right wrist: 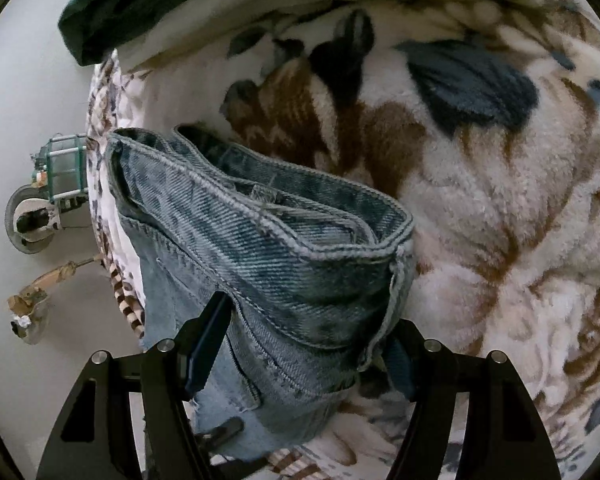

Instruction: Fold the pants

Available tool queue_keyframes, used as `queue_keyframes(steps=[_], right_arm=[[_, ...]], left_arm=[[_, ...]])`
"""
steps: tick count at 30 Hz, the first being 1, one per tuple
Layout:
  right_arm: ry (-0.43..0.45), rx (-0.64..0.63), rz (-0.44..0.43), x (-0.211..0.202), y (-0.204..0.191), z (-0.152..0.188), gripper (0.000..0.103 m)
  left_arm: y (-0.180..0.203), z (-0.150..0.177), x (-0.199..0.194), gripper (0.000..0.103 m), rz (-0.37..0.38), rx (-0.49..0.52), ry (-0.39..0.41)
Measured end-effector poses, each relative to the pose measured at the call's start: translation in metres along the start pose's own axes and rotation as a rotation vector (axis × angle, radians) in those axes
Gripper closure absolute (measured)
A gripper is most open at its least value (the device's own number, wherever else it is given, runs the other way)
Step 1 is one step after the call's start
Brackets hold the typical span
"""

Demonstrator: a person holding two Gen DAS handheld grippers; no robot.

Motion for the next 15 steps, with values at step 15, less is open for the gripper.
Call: queue_keyframes(steps=[15], right_arm=[[0.213, 0.158, -0.073, -0.067, 0.002, 0.109, 0.074]], left_arm=[[0.075, -0.003, -0.085, 0.078, -0.112, 0.587, 0.046]])
Point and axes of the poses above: each gripper's, at about its wrist camera, not at the fingertips, and x roughly the way its jaws point, y to its right, z to its underside, the point moved 1 cm from there along x, roughly the way its jaws point, and after that the axes turned 4 degrees about y, right-handed, at the moved point
